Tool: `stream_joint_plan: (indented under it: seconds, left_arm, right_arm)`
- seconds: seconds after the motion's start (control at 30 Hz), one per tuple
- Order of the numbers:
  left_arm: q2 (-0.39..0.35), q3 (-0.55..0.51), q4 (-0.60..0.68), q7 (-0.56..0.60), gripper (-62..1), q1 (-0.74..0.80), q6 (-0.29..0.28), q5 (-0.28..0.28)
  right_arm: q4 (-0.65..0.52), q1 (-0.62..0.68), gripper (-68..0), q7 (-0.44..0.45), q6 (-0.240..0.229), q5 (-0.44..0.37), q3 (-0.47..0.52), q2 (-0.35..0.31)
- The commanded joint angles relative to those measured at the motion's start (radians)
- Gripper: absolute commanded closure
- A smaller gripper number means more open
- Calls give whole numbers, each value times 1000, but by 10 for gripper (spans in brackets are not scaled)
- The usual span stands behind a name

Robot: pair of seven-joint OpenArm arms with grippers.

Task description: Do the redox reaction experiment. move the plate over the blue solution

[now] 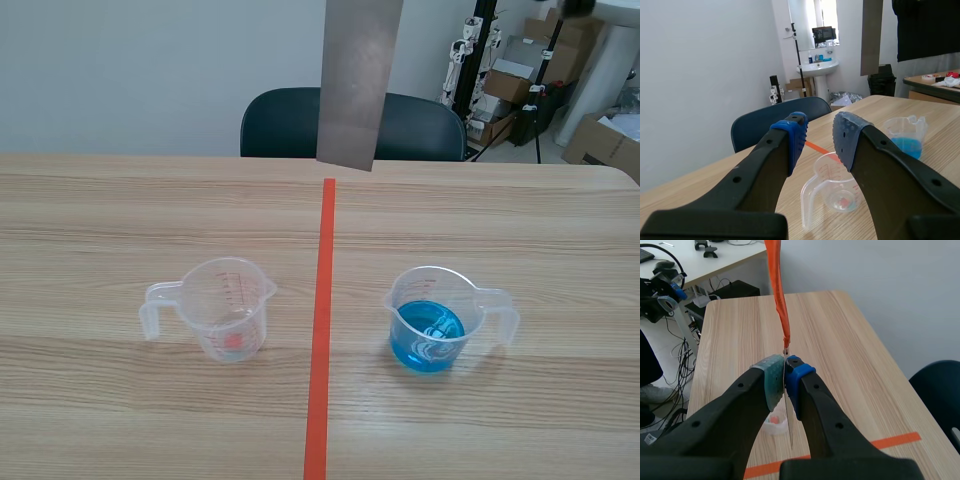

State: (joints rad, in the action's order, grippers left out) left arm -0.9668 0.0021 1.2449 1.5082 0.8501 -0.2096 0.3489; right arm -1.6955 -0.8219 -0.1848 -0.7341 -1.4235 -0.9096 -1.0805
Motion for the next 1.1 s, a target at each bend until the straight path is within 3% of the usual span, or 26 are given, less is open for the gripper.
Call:
stream_joint_plan:
  seconds: [0.0,0.27,0.37,0.5,0.73,0.87,1.07]
  left_arm:
    - [2,-3,14,34,-164,-3,3,7]
    - [2,-3,38,10,-161,-3,4,7]
    - [2,-3,53,9,-107,-4,4,7]
    - [-1,-4,98,-30,-40,-6,4,6]
    - [-1,-15,215,-190,-40,-6,4,7]
    - [-2,-53,275,-285,-40,-6,4,6]
    - [-18,-71,351,-473,-40,-64,-4,-1]
  right_arm:
    - [-6,-9,-6,14,-11,-21,14,-47]
    - [-5,69,-6,53,-11,-18,14,-159]
    - [-5,133,-6,76,-11,32,14,-169]
    - [-5,219,-6,171,-11,136,14,-185]
    - [-1,335,-6,388,-11,301,14,-232]
    - [4,377,-6,463,-11,384,14,-246]
    - [4,401,-6,632,-11,463,14,-306]
